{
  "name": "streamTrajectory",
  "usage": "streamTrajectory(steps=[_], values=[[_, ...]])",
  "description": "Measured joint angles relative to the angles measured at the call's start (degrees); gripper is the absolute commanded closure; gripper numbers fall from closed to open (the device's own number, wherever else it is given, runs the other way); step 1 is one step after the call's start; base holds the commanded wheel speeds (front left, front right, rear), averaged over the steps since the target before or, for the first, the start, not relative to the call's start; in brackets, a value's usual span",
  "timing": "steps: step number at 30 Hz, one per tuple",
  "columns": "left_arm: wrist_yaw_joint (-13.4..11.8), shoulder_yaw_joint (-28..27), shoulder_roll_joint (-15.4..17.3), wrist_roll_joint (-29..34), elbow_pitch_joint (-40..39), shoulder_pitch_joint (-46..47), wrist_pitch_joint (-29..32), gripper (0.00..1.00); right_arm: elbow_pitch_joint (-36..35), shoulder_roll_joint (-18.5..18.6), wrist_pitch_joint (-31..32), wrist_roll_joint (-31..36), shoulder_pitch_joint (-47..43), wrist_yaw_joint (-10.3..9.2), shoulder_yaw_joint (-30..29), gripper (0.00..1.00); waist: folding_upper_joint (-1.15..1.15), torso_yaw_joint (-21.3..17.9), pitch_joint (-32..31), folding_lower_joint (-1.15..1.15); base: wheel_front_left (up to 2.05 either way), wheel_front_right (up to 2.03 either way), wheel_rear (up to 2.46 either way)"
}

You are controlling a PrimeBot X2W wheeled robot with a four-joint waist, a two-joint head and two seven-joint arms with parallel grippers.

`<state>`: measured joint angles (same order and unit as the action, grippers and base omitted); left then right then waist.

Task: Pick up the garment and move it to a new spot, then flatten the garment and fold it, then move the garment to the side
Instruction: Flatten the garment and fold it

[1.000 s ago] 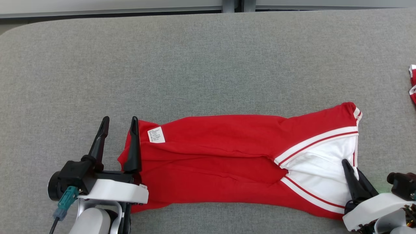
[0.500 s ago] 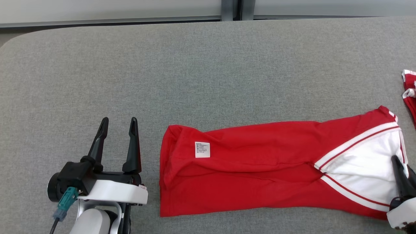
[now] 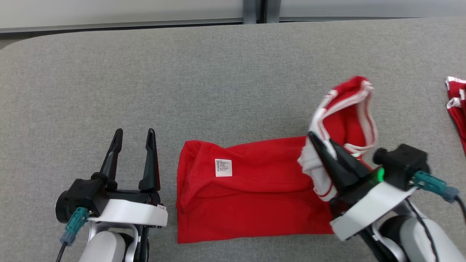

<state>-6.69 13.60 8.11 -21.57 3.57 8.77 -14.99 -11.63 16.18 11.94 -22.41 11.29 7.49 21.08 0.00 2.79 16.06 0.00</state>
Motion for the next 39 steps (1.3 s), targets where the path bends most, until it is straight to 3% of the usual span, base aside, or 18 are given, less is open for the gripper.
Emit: streamTrajectory(steps=[8,15,16,17,18,19,24,27,32,39], values=[[0.71,0.56,-1.68,0.16,0.75,1.19,0.0,0.0,9.56,-8.25,-2.04,-6.56,6.38,-0.01,13.96,1.0,0.0,2.89,1.15,0.0,0.0,0.0,0.0],[1.58,0.25,-2.81,0.45,1.42,1.64,0.0,0.0,19.95,-10.91,-5.2,-11.04,8.96,-0.01,20.67,1.0,0.0,4.27,2.22,0.0,0.0,0.0,0.0],[1.59,0.14,-2.91,0.56,1.48,1.64,0.0,0.0,20.96,-10.99,-5.76,-11.47,9.43,-0.01,21.47,0.93,0.0,4.25,2.28,0.0,0.0,0.0,0.0],[1.65,0.04,-2.96,0.69,1.54,1.64,0.0,0.0,21.84,-11.02,-6.61,-11.96,9.99,-0.01,22.28,0.62,0.0,4.2,2.34,0.0,0.0,0.0,0.0],[1.69,-0.13,-3.01,0.86,1.56,1.64,0.0,0.0,22.38,-11.07,-7.56,-12.54,10.49,-0.01,22.92,0.22,0.0,4.12,2.39,0.0,0.0,0.0,0.0],[1.86,-0.27,-3.04,0.92,1.59,1.64,0.0,0.0,22.75,-11.07,-8.81,-12.69,11.07,-0.01,23.63,0.0,0.0,4.0,2.42,0.0,0.0,0.0,0.0],[2.35,-0.98,-3.08,1.59,1.8,1.64,0.0,0.0,21.95,-11.02,-16.29,-13.68,13.39,0.0,26.22,0.0,0.0,3.15,2.37,0.0,0.0,0.0,0.0],[2.57,-1.26,-2.91,2.23,2.16,1.64,0.0,0.0,19.91,-9.47,-21.14,-13.52,14.32,0.0,24.9,0.0,0.0,2.64,2.13,0.0,0.0,0.0,0.0],[2.35,-1.96,-2.14,3.0,2.38,1.63,0.0,0.0,17.7,-5.78,-24.51,-9.17,13.97,-0.01,13.29,0.0,0.0,1.53,1.53,0.0,0.0,0.0,0.0],[2.09,-2.85,-0.98,3.42,2.35,0.83,0.0,0.0,14.95,-2.4,-24.16,-4.0,6.36,0.0,-5.21,0.0,0.0,0.15,0.05,0.0,0.0,0.0,0.0]])
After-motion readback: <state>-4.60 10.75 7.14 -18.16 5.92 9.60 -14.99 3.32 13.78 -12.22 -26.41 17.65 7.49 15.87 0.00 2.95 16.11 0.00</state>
